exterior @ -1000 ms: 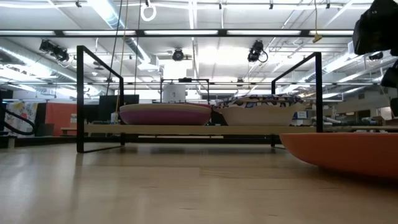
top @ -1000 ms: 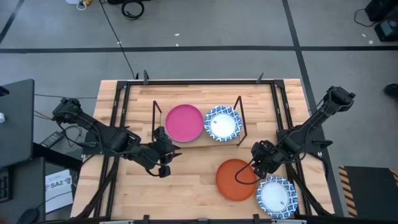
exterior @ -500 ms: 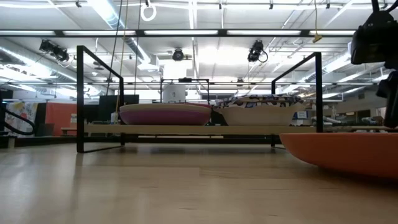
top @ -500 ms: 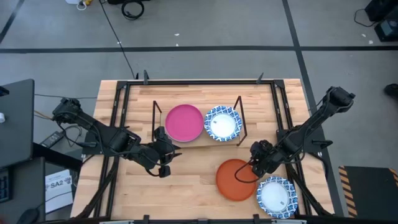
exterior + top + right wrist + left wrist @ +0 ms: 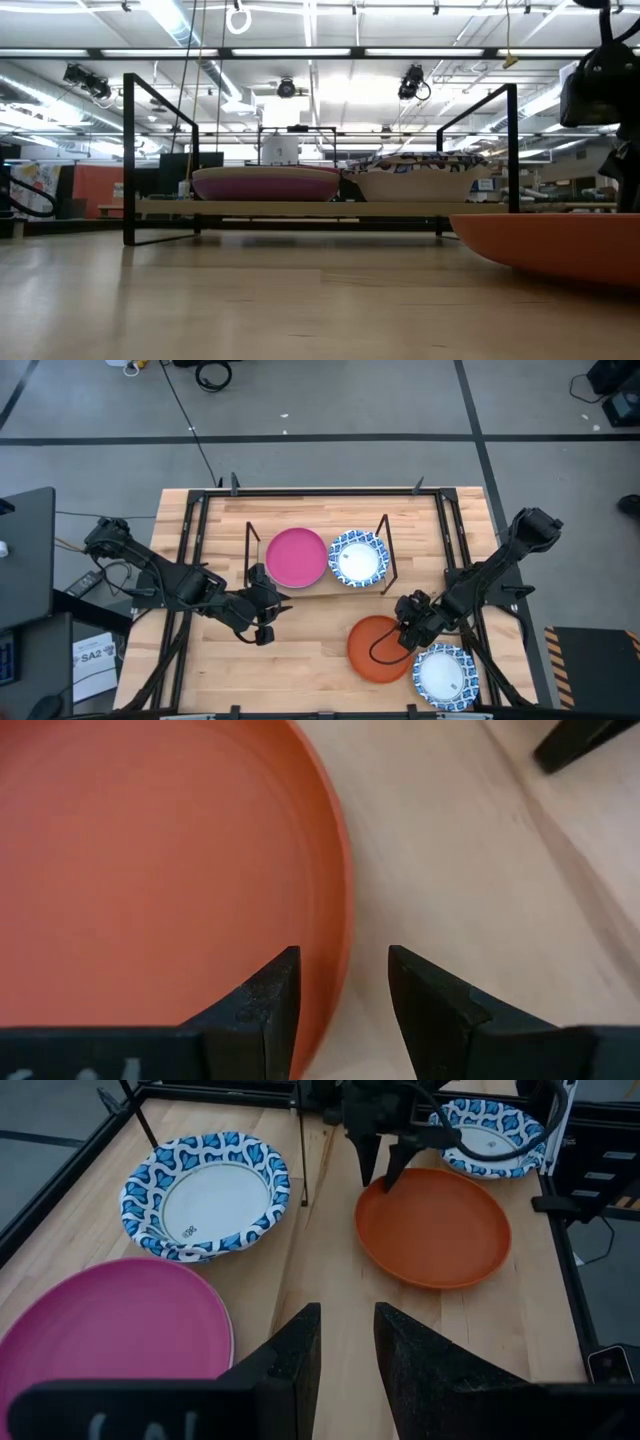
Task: Place and stack plates onto a shelf
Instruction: Stack the orange plate on top of the pink plate on the shelf
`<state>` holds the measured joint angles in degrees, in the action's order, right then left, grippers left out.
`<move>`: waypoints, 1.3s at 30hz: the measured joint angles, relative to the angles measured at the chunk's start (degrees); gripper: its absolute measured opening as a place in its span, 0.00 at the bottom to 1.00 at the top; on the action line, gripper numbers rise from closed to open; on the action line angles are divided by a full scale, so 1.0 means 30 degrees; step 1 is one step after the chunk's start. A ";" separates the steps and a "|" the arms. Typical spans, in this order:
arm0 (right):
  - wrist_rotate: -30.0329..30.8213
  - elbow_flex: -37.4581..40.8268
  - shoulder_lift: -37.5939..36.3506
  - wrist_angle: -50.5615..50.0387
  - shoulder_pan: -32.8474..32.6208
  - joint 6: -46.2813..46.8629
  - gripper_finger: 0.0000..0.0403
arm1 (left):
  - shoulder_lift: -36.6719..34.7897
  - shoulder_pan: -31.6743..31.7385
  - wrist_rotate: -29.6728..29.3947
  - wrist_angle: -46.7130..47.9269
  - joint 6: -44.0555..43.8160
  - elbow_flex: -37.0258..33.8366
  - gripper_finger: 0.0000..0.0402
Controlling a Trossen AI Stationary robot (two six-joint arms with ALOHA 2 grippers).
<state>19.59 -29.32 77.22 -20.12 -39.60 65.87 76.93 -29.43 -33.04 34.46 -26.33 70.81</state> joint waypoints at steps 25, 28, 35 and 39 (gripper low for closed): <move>-0.1100 -0.0058 0.0901 0.2845 0.0517 0.0615 0.04 | 0.0000 0.0000 0.0003 -0.0002 0.0000 0.0007 0.26; -0.1177 -0.0044 0.0909 0.3474 0.0636 0.0479 0.04 | 0.0000 0.0000 0.0000 -0.0007 -0.0007 0.0007 0.26; -0.1116 -0.0281 0.0930 0.4189 0.0897 -0.0122 0.04 | 0.0000 0.0004 0.0003 -0.0139 -0.0010 0.0007 0.26; -0.0726 -0.0698 0.0945 0.4137 0.1155 -0.0197 0.04 | 0.0000 0.0007 0.0007 -0.0579 -0.0092 0.0007 0.26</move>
<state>17.41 -31.42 80.05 -7.70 -36.14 65.28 76.93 -29.41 -33.01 32.72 -26.60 70.83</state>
